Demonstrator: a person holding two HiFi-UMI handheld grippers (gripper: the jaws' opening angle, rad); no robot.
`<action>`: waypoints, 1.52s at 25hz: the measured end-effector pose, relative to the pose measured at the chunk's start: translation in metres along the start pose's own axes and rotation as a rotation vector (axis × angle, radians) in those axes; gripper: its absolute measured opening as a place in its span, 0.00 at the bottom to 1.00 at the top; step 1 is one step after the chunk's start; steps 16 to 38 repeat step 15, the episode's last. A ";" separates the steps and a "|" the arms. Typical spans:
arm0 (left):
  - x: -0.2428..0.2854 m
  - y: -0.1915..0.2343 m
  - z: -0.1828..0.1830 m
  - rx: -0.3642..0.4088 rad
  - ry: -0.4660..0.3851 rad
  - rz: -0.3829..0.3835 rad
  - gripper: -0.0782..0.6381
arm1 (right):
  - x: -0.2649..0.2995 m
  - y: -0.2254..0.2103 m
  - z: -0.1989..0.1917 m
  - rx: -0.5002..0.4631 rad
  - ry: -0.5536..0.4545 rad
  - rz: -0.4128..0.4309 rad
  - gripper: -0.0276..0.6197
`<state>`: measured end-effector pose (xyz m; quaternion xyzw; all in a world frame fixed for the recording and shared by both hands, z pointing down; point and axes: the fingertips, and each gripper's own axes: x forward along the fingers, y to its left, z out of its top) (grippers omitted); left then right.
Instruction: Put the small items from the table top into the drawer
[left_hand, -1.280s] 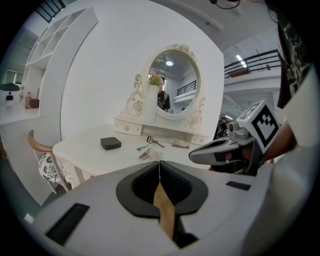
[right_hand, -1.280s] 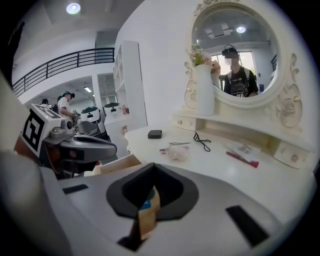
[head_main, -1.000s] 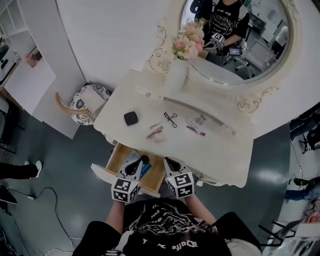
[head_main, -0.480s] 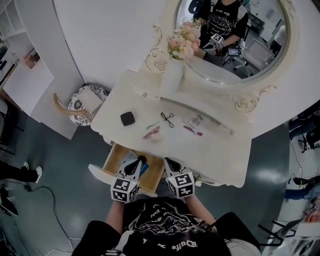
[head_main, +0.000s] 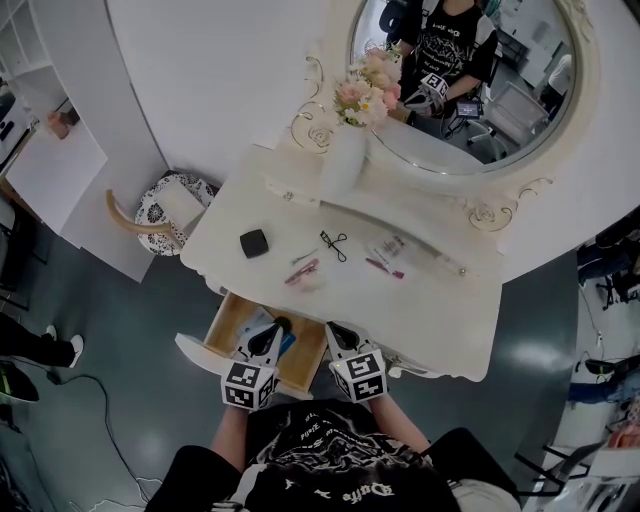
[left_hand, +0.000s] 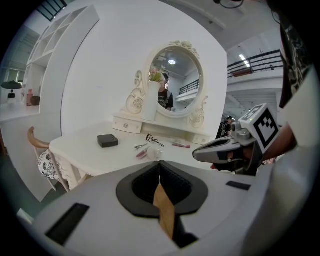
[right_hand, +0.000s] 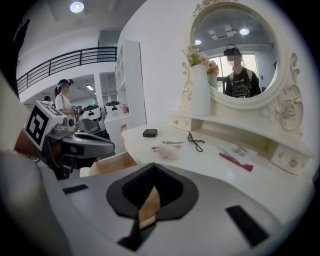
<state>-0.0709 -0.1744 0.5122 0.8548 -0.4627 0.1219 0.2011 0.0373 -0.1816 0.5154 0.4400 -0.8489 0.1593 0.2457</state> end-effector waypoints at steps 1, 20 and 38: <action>0.001 0.001 0.001 -0.002 0.000 0.001 0.13 | 0.001 -0.001 0.001 0.000 0.001 0.003 0.06; 0.013 0.004 0.012 0.012 0.007 -0.008 0.13 | 0.011 -0.003 0.004 0.008 0.014 0.030 0.06; 0.013 0.004 0.012 0.012 0.007 -0.008 0.13 | 0.011 -0.003 0.004 0.008 0.014 0.030 0.06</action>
